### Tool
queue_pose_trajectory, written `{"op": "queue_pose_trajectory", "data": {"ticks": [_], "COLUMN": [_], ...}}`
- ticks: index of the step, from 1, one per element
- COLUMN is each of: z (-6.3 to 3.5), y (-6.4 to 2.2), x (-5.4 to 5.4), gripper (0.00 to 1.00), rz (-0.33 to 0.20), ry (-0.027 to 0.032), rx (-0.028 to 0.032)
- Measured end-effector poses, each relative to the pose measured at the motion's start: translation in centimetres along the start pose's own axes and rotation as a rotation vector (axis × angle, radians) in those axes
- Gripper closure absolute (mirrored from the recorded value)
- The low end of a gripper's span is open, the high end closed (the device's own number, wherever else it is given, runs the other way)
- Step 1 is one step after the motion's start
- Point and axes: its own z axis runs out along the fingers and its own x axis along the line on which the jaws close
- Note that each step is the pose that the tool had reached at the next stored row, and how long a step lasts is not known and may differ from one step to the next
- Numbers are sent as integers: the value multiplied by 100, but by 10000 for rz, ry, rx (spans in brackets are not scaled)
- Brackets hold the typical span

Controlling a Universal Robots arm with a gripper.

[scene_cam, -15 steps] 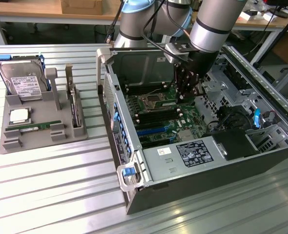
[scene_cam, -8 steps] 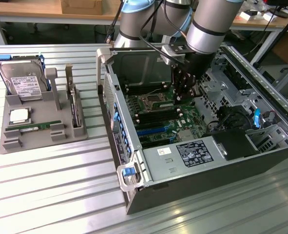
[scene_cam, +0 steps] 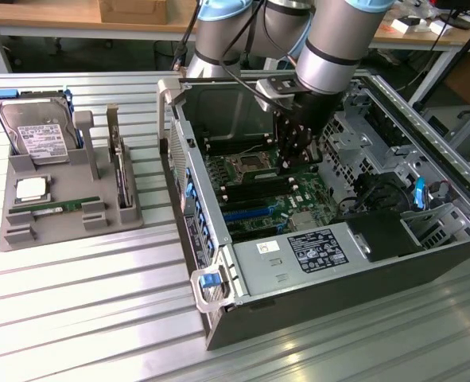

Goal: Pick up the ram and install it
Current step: 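Insert the ram into the slot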

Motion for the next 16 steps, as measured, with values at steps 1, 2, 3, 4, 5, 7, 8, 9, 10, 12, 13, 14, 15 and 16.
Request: {"op": "queue_pose_trajectory", "data": {"ticks": [1,2,3,4,5,7,8,9,10,12,13,14,15,16], "z": [12,26,32,43,74,108,126,149,169,197,206,213,218,230], "y": [9,30,41,56,87,88,88,88,87,87,87,86,86,86], "x": [-1,-1,-2,-3,-4,-5,-5,-5,-5,-6,-6,-6,-6,-7], "gripper": [87,87,87,87,87,87,87,87,87,87,87,87,87,87], "rz": [0,-1,0,0,0,-1,2,23,59,97,98,98,98,98], "ry": [-1,-1,1,0,-1,0,0,1,-1,-1,0,0,1,0], "rx": [0,0,0,0,0,0,0,0,0,-1,-1,-1,-2,-1]}}
